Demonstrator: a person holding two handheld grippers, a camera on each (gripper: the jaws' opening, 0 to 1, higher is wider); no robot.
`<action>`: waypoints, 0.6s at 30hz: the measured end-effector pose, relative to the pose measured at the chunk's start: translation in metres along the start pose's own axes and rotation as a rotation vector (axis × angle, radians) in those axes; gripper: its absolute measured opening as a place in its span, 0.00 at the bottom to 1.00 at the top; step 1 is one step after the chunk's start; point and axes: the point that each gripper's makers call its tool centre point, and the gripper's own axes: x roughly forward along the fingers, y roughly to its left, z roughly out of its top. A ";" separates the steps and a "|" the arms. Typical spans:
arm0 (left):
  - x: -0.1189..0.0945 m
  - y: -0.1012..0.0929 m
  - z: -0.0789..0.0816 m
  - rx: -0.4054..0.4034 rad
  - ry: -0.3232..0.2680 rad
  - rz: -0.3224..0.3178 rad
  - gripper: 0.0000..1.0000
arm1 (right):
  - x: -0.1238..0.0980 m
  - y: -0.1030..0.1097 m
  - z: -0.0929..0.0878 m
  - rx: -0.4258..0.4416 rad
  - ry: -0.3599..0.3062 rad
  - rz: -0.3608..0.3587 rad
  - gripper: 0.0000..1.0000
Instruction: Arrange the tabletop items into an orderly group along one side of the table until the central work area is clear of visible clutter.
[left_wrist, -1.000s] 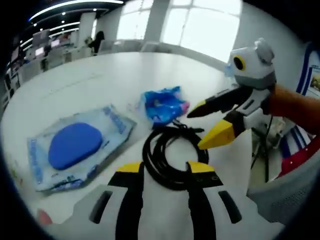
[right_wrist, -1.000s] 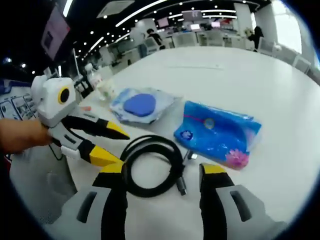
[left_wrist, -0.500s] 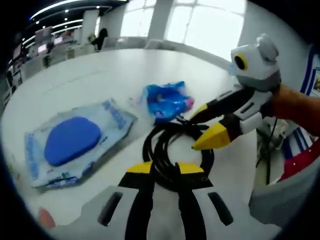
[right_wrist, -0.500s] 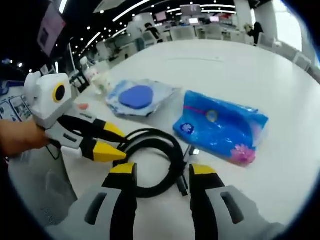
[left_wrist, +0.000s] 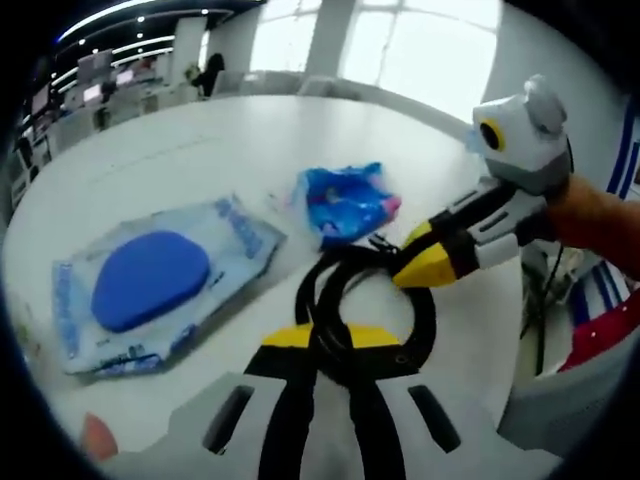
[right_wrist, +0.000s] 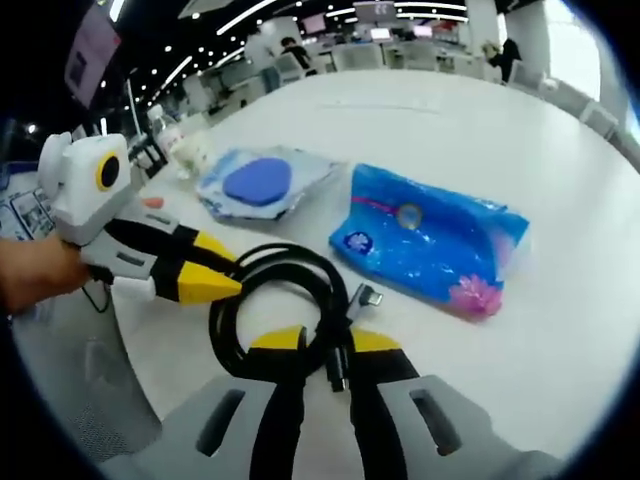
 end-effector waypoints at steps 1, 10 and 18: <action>0.000 0.000 0.001 0.001 0.000 0.002 0.07 | 0.001 -0.001 0.001 0.001 -0.001 -0.003 0.15; -0.013 0.002 0.012 -0.011 -0.013 0.007 0.02 | -0.005 0.005 0.005 0.013 -0.005 0.007 0.12; -0.031 0.011 0.012 -0.017 -0.015 0.018 0.01 | -0.009 0.023 0.013 -0.003 -0.013 0.047 0.12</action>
